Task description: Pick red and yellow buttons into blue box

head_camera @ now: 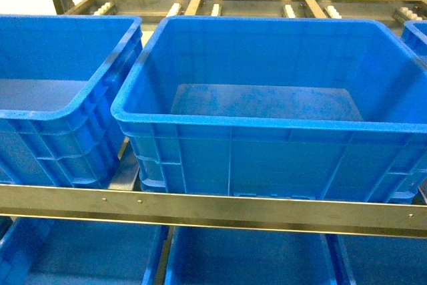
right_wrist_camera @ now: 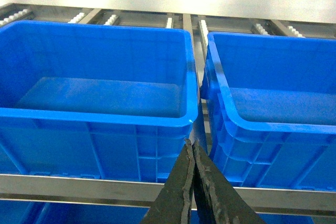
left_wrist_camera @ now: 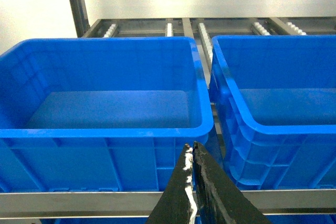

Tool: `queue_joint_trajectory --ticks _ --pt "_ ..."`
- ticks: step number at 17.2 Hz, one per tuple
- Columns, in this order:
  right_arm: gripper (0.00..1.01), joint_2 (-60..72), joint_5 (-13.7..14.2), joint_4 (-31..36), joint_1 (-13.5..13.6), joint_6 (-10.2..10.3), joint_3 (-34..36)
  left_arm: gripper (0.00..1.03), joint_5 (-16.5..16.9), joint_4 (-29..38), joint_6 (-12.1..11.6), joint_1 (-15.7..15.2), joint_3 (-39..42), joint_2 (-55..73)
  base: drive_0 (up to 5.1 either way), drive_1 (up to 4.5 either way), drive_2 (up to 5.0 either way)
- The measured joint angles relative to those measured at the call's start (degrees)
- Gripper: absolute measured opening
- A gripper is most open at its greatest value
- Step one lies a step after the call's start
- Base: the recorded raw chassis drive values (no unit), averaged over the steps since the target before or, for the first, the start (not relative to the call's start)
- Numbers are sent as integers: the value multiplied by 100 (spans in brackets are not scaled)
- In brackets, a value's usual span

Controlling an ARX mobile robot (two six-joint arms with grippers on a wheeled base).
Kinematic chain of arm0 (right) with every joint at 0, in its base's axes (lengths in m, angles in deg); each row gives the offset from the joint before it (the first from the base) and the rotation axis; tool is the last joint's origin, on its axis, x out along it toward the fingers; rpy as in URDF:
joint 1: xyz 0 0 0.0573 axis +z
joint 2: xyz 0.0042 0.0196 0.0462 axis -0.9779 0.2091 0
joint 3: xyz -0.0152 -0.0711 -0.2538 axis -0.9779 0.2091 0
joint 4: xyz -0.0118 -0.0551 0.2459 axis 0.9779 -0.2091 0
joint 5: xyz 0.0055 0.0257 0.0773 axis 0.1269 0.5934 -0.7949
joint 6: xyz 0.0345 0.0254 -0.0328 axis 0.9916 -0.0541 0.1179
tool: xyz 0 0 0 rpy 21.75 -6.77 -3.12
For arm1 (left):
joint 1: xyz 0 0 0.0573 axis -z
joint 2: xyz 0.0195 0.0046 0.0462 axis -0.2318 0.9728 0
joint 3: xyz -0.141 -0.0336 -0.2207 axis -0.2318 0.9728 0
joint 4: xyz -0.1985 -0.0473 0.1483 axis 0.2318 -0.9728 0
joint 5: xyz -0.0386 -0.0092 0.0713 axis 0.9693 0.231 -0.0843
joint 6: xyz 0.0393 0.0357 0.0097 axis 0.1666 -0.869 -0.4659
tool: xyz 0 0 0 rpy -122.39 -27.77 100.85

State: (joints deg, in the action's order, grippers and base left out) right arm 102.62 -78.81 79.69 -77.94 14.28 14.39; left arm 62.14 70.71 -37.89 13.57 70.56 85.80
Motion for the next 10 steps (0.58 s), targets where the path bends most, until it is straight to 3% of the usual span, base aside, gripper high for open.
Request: queue_joint_trajectory --ticks 3,10 --pt "2 -643 0 -581 0 -2 0 2 0 -79 0 -11 214 -413 0 0 0" --pt "2 -1633 0 -1550 0 0 0 2 -2 -1145 2 -11 214 -1510 0 0 0"
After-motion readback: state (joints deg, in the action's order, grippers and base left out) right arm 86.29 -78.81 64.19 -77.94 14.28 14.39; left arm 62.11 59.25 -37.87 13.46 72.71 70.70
